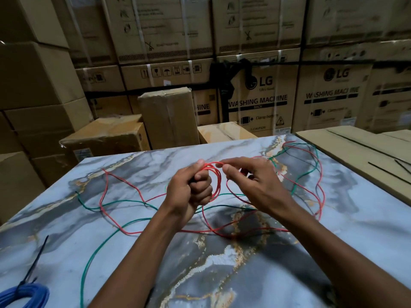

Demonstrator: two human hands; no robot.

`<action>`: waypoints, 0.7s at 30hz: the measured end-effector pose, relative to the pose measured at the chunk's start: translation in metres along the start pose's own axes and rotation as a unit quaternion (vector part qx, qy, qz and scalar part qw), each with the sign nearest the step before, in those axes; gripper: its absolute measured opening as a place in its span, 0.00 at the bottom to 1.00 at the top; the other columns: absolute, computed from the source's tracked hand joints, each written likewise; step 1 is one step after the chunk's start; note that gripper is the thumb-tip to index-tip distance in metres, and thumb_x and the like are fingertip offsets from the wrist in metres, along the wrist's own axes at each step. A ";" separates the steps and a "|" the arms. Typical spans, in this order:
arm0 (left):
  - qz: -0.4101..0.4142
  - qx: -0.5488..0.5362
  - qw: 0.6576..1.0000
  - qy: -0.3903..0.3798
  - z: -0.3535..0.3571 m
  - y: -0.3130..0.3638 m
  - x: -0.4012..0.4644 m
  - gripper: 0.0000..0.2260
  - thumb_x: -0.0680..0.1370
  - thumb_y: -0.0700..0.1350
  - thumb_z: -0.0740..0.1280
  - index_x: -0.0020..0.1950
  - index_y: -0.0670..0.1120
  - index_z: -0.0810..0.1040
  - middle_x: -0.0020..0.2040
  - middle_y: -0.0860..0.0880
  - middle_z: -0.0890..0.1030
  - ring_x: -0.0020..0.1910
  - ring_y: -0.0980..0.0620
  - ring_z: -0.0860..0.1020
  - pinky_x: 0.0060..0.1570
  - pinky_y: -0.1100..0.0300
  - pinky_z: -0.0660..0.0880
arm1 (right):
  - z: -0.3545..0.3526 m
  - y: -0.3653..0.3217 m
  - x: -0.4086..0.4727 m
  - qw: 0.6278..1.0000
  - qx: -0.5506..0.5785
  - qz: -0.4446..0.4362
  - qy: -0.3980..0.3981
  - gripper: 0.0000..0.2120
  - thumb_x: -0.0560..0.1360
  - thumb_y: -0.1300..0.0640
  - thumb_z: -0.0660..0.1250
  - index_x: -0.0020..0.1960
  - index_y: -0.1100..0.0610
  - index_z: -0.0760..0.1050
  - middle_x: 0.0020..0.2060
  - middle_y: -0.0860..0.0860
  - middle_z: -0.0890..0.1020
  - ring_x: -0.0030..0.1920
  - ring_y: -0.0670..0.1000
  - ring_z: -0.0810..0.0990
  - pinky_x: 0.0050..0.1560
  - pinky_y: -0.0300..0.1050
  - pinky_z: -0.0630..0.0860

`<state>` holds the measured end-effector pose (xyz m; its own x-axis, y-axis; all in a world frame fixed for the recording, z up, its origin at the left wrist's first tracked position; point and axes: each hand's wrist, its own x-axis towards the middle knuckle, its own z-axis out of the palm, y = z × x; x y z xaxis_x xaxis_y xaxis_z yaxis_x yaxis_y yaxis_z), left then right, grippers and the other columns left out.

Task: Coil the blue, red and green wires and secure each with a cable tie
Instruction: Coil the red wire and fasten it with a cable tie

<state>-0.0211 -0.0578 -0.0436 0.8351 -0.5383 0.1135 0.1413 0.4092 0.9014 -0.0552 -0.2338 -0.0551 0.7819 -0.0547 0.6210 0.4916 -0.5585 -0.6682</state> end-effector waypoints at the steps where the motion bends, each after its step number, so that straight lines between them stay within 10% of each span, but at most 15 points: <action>1: -0.003 -0.013 1.000 0.012 0.000 0.001 0.000 0.21 0.82 0.50 0.57 0.28 0.50 0.64 0.21 0.54 0.56 0.20 0.56 0.51 0.24 0.61 0.48 | 0.001 0.000 0.000 1.000 0.001 0.000 -0.030 0.09 0.81 0.54 0.69 0.58 0.51 0.86 0.39 0.37 0.83 0.40 0.39 0.80 0.37 0.30 0.69; 7: 0.008 -0.059 0.998 0.037 0.003 0.002 -0.003 0.17 0.75 0.50 0.62 0.27 0.50 0.63 0.20 0.54 0.55 0.24 0.53 0.47 0.25 0.59 0.47 | -0.004 -0.005 0.000 0.981 0.159 0.027 -0.109 0.10 0.80 0.55 0.70 0.59 0.57 0.85 0.39 0.48 0.86 0.38 0.38 0.77 0.39 0.32 0.71; 21: -0.001 -0.099 0.994 -0.042 0.006 -0.005 -0.003 0.11 0.76 0.44 0.55 0.33 0.47 0.64 0.27 0.53 0.51 0.24 0.54 0.48 0.21 0.62 0.56 | 0.009 0.004 -0.003 0.997 0.061 0.002 -0.041 0.12 0.80 0.50 0.68 0.50 0.56 0.86 0.36 0.48 0.85 0.40 0.54 0.83 0.44 0.56 0.79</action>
<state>-0.0278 -0.0631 -0.0460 0.7881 -0.5960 0.1536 0.2518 0.5400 0.8031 -0.0516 -0.2285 -0.0635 0.8098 0.0144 0.5865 0.5281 -0.4532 -0.7181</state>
